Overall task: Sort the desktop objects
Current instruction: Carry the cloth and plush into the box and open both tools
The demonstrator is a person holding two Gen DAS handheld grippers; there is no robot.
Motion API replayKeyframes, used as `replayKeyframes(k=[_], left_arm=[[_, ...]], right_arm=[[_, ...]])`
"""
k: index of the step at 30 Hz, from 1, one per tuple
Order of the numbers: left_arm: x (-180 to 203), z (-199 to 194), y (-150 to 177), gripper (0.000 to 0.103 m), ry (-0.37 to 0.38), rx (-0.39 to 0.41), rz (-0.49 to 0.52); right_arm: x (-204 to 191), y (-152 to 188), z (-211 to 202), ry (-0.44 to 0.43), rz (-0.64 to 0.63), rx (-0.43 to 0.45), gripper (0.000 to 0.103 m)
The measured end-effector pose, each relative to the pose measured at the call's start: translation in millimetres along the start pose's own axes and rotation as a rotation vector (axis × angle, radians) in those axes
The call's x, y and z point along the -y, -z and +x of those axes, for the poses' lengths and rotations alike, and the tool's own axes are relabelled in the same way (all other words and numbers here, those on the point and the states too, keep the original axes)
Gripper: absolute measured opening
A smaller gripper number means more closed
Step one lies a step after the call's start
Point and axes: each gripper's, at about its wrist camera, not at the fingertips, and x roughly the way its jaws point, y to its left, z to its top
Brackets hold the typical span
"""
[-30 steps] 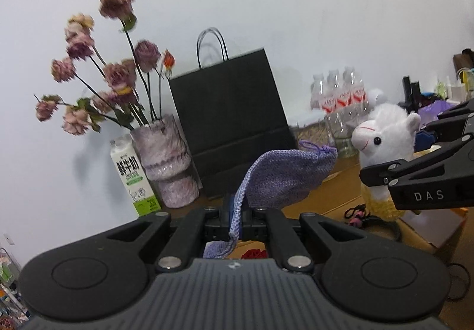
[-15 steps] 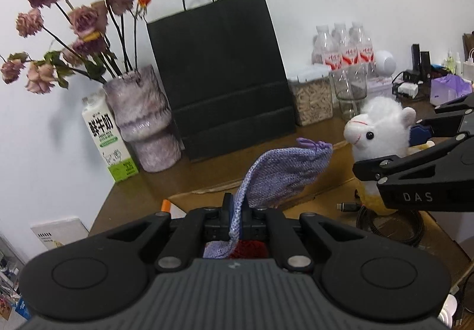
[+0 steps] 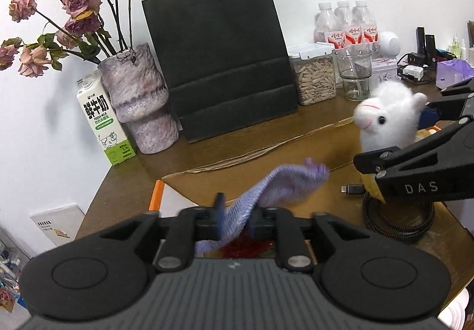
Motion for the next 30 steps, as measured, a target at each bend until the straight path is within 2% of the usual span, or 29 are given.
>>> replayKeyframes(k=[1, 2, 3, 4, 5, 6, 7, 13, 25, 30], left_arm=[[0, -1, 1, 0.051, -0.008, 0.003, -0.005], [-1, -2, 1, 0.070, -0.015, 0.008, -0.007], [-1, -4, 2, 0.077, -0.021, 0.018, -0.005], [-1, -7, 3, 0.078, -0.025, 0.029, -0.002], [-2, -9, 3, 0.085, -0.023, 0.037, -0.001], [-2, -12, 4, 0.097, -0.020, 0.044, -0.002], [-3, -15, 4, 0.102, -0.023, 0.052, -0.004], [-6, -35, 3, 0.103, -0.043, 0.088, -0.004], [-15, -62, 10, 0.103, -0.076, 0.087, -0.023], [-22, -79, 13, 0.103, -0.083, 0.097, -0.042]], right_arm=[[1, 1, -1, 0.005, 0.003, 0.000, 0.075], [1, 2, -2, 0.010, 0.005, 0.003, 0.082], [2, 2, -3, 0.012, 0.004, 0.007, 0.083], [2, 2, -4, 0.007, 0.001, 0.004, 0.085], [2, 3, -6, 0.004, 0.001, 0.002, 0.089], [2, 4, -8, 0.006, 0.002, 0.002, 0.090], [3, 4, -9, 0.007, 0.003, 0.004, 0.091], [7, 5, -25, -0.015, 0.041, 0.022, 0.094], [0, 6, -70, -0.011, 0.056, 0.083, 0.095], [-5, 7, -90, 0.001, 0.051, 0.106, 0.101]])
